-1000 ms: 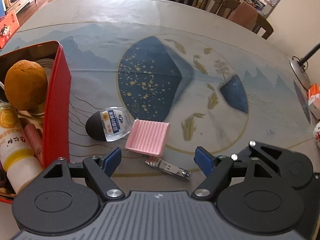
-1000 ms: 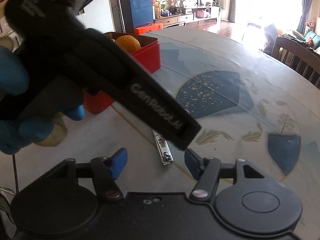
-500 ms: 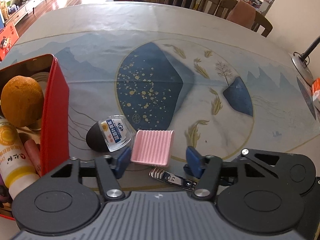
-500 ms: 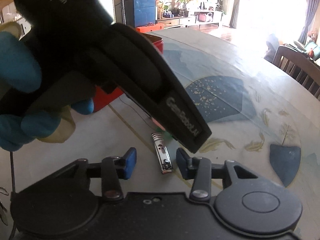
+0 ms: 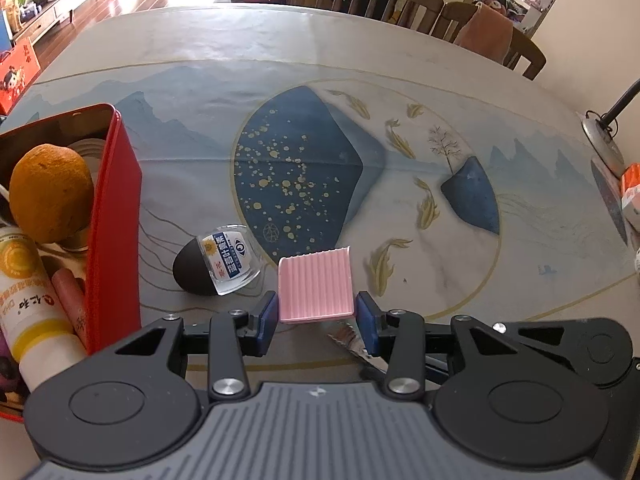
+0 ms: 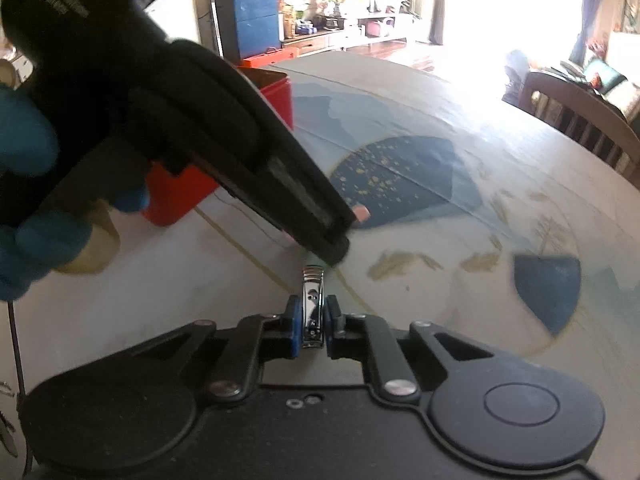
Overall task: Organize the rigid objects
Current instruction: 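Grasp the pink ribbed block with the left gripper while the right gripper grasps the nail clipper, then carry the pink block and nail clipper over the red tin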
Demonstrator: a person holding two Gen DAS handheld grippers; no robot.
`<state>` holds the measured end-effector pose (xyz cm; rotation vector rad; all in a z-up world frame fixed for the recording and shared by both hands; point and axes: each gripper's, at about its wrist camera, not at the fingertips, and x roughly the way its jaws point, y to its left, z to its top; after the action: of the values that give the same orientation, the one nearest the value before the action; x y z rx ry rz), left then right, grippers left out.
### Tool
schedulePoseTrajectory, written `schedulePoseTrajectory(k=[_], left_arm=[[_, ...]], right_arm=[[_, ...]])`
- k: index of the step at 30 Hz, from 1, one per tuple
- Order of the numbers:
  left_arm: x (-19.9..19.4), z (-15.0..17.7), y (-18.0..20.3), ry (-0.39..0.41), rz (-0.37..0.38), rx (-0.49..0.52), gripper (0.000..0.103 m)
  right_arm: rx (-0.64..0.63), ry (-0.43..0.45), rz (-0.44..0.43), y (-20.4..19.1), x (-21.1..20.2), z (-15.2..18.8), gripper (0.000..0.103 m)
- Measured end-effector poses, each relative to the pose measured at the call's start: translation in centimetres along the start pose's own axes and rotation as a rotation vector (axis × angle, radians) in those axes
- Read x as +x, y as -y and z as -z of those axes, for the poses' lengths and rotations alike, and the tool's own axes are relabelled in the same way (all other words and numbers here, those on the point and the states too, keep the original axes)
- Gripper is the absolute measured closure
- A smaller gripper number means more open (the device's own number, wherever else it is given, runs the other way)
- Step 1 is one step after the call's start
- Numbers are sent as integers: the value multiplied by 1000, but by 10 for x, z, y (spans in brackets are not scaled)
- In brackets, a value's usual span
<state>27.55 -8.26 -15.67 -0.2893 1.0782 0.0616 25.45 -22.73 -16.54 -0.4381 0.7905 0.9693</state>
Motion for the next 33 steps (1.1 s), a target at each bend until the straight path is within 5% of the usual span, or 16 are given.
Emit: schedulePoseTrajectory(k=[12, 33], left_arm=[[-30, 12, 3, 29, 16, -3, 62], [-95, 30, -37, 84, 34, -75, 62]], right_arm=[[230, 35, 27, 26, -42, 16, 93], [267, 167, 45, -4, -81, -20, 93]])
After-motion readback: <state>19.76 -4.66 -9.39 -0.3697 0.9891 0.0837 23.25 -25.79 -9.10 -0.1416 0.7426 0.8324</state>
